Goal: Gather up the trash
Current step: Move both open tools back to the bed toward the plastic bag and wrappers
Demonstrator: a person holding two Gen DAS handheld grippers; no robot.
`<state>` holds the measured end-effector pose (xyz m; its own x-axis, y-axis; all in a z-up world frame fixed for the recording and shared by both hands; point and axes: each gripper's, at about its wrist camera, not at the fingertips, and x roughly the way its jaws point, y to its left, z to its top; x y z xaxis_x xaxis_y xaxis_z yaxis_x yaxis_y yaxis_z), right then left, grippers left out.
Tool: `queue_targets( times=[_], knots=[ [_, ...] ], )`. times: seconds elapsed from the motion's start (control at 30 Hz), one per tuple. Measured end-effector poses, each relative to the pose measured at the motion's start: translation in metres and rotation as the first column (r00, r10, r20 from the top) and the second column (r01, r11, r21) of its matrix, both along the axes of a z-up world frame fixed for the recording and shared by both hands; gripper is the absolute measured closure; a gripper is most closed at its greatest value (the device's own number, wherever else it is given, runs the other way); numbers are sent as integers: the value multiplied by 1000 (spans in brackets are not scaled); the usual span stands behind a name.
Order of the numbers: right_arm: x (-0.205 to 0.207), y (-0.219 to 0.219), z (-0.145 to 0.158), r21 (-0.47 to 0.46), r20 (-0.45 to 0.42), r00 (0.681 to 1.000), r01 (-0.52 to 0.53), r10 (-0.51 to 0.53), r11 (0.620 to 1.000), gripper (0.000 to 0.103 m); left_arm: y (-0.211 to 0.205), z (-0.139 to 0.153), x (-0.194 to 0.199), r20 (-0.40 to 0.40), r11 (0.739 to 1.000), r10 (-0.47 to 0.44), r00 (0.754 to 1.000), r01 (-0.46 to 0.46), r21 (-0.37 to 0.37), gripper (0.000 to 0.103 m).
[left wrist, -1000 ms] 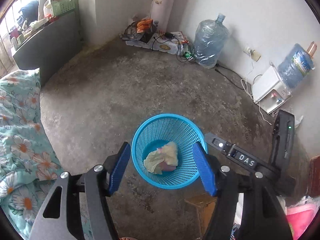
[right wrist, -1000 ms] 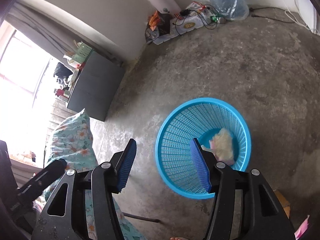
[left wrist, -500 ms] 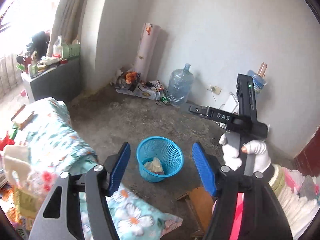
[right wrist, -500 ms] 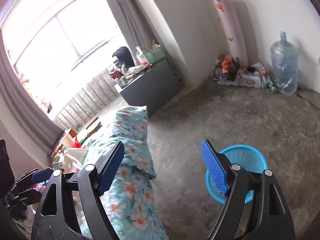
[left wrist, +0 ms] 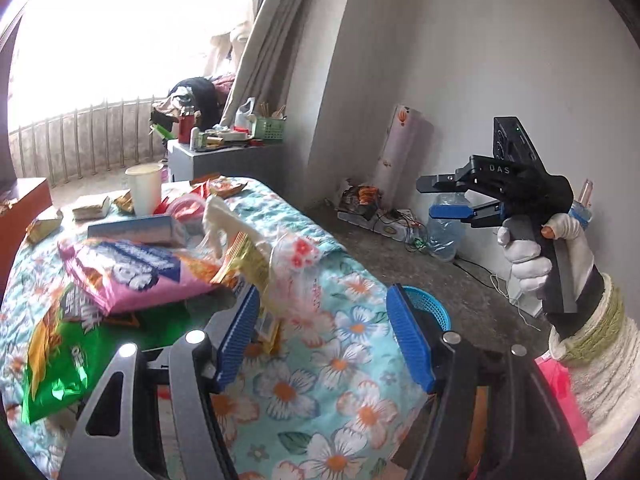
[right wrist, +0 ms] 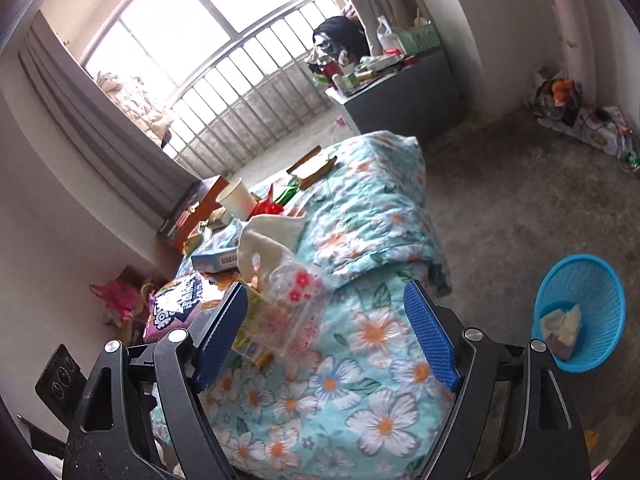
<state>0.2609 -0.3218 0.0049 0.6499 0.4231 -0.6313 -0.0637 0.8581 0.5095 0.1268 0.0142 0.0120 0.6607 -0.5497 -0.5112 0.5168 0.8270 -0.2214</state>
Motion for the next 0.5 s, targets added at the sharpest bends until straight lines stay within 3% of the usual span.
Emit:
queue_targets(
  times=[0.13,0.2,0.33,0.5],
  knots=[
    [9,29,-17,41,-42,999,-33,34,999,26,8,-26,11,-63,998,55,997,-53,29,40],
    [14,39,-25,67,-69,997,-43,47,997,26,6,-34,21,-85,994,95,992,-90,67,45],
    [32,51,-47,134,-137,990,-28,47,991,27,8,-49,35,-154,986,163,975,-155,65,52],
    [58,45,-87,267,-251,967,31,39,963,33,-16,-60,36,-96,964,236,967,-222,144,53]
  ],
)
